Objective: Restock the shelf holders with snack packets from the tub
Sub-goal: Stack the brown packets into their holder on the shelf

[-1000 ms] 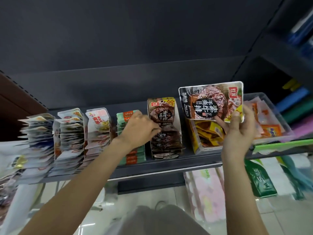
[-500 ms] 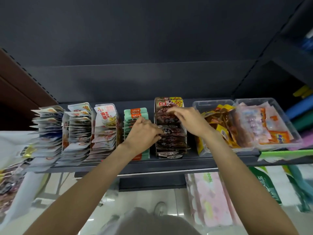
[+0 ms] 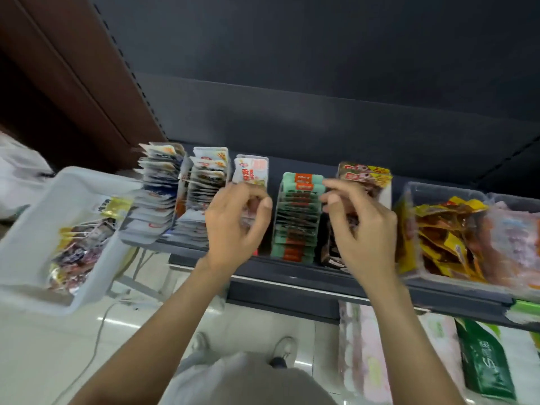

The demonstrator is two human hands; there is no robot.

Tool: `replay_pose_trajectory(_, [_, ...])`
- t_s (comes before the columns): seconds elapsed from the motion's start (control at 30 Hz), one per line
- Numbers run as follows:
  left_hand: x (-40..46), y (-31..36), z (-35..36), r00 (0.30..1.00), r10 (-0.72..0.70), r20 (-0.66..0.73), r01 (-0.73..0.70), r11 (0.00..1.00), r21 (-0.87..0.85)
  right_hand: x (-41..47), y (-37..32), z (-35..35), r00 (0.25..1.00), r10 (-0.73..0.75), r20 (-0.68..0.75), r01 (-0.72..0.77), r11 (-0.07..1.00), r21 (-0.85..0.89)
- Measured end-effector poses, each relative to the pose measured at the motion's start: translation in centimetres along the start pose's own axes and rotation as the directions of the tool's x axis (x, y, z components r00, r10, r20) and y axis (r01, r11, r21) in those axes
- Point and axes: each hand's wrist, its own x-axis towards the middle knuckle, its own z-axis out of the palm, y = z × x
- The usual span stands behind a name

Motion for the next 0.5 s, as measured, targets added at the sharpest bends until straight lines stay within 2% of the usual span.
replay_pose_trajectory(0.13, [-2.7, -5.5, -9.3, 0.979, -0.177, -0.095, 0.182, 0.983, 0.04, -0.9, -6.6, 8.4, 0.957, -0.103, 0.27, 0.081, 0.993, 0.091])
replay_pose_trajectory(0.27, [-6.5, -14.0, -19.9, 0.904, -0.426, -0.034, 0.42, 0.871, 0.256, -2.5, -12.2, 18.7, 0.856, -0.179, 0.484, 0.126, 0.982, 0.141])
replay_pose_trajectory(0.37, [-9.5, -22.2, -27.2, 0.775, -0.631, 0.03, 0.565, 0.714, 0.414, -3.9, -15.5, 27.2, 0.791, -0.151, 0.593, 0.067, 0.985, 0.161])
replay_pose_trajectory(0.5, [-12.1, -31.8, -33.8, 0.566, -0.813, 0.136, 0.641, 0.538, 0.547, -4.9, -18.7, 38.4, 0.722, -0.06, 0.69, -0.019, 0.994, 0.107])
